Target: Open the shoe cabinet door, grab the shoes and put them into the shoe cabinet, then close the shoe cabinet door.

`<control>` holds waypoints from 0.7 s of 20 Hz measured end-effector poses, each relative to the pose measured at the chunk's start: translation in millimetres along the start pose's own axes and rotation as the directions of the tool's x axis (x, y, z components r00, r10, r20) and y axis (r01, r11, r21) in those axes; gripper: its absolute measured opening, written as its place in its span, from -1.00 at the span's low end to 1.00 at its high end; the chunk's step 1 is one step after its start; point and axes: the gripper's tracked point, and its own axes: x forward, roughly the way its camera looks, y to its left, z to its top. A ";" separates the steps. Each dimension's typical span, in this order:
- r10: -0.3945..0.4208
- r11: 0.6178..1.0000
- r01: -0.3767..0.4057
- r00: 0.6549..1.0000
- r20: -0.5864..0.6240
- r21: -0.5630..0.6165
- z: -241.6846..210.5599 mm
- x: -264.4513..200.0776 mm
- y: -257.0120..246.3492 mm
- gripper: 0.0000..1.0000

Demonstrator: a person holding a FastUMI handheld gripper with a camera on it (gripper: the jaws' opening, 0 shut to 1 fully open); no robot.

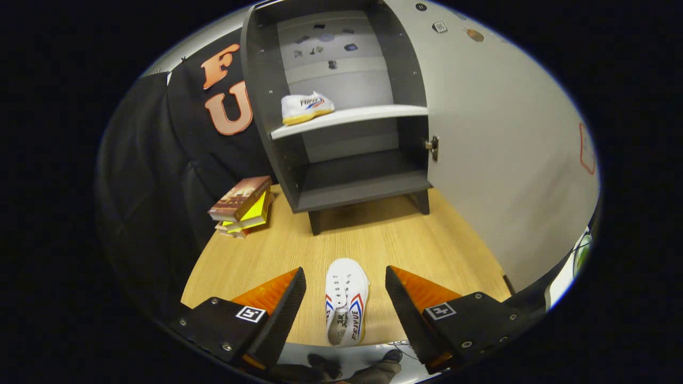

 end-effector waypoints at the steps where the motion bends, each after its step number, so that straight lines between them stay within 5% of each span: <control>1: 0.000 1.000 0.000 0.999 -0.033 0.000 -15.0 8.5 3.4 0.86; 6: 0.007 1.000 -0.007 0.984 -0.175 -0.001 -76.4 37.2 22.4 0.77; 14: -0.034 0.999 0.026 0.980 -0.197 -0.041 -121.7 78.8 30.9 0.31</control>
